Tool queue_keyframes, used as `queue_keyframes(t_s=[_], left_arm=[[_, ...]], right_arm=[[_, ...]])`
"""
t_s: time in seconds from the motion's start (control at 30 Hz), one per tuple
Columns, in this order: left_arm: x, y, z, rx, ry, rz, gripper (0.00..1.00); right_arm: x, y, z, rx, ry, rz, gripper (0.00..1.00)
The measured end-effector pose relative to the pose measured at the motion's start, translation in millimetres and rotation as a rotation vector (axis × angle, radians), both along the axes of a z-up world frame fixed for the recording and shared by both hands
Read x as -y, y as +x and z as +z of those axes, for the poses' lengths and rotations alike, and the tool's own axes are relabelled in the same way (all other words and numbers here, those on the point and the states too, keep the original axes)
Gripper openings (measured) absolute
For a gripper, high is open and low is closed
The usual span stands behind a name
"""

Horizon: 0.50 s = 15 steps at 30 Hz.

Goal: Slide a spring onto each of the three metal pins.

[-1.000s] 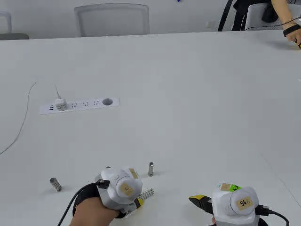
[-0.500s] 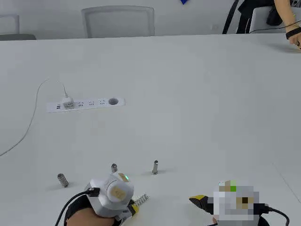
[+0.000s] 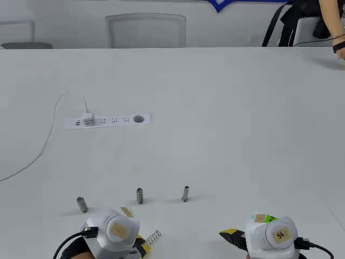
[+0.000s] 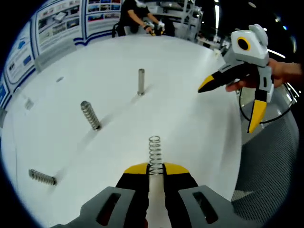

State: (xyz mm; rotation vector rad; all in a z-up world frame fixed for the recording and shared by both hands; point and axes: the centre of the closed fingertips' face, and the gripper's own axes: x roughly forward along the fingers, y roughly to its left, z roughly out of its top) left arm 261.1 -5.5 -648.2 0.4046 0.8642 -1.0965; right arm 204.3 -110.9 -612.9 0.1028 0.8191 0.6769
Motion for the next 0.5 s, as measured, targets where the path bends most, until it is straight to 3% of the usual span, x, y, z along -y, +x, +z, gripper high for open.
queue_keyframes(t_s=[0.33, 0.5], left_arm=[[-23.5, 3.2, 8.3, 0.018, -0.01, 0.027, 0.1], [-32.0, 2.4, 11.7, 0.007, -0.032, 0.044, 0.1]], right_arm=[[-8.5, -3.6, 1.3, 0.003, -0.009, 0.034, 0.87], [-11.6, -4.0, -0.4, -0.004, -0.012, 0.041, 0.85]])
